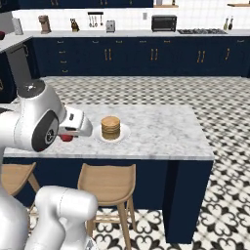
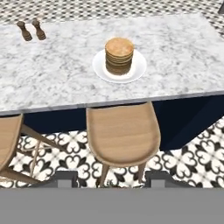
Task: Take the strawberry from the fridge and place it on top of the pancake, located on the dining counter.
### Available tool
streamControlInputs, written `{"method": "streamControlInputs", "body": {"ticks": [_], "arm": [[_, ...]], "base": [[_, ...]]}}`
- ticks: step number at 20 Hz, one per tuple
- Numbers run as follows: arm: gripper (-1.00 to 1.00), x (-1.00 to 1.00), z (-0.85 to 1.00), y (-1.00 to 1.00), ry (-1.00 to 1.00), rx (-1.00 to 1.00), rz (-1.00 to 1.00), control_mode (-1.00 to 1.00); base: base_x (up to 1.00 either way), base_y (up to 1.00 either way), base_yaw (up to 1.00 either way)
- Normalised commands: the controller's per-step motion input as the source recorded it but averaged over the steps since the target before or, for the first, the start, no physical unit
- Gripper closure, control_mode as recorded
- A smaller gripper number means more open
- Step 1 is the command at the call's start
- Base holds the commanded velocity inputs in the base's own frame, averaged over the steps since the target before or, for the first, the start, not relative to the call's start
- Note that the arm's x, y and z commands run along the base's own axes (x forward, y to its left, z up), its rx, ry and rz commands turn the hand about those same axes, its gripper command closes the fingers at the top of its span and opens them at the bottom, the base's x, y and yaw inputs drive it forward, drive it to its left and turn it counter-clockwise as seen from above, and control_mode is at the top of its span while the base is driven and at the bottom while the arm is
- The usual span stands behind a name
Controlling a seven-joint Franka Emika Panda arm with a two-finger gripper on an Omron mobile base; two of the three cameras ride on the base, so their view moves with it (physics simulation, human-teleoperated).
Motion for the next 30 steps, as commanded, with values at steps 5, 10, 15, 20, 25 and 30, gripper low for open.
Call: {"method": "streamControlInputs", "body": {"ticks": [5,10,15,20,25,30], "arm": [[1.00,1.00,0.21,-0.11,0.24,0.05,0.01,-1.00],[1.00,1.00,-0.09,0.04,0.18,-0.10,0.00,-1.00],[1.00,1.00,-0.56,0.00,0.00,-0.01,0.00,-1.00],[1.00,1.00,-0.45,0.00,0.00,0.00,-0.02,-1.00],[1.00,1.00,-0.12,0.02,0.06,0.00,0.00,-1.00],[1.00,1.00,-0.41,-0.06,0.01,0.00,0.01,-1.00]], "base": [[0.00,0.00,0.00],[0.00,0.00,0.00],[0.00,0.00,0.00],[0.00,0.00,0.00],[0.00,0.00,0.00],[0.00,0.00,0.00]]}}
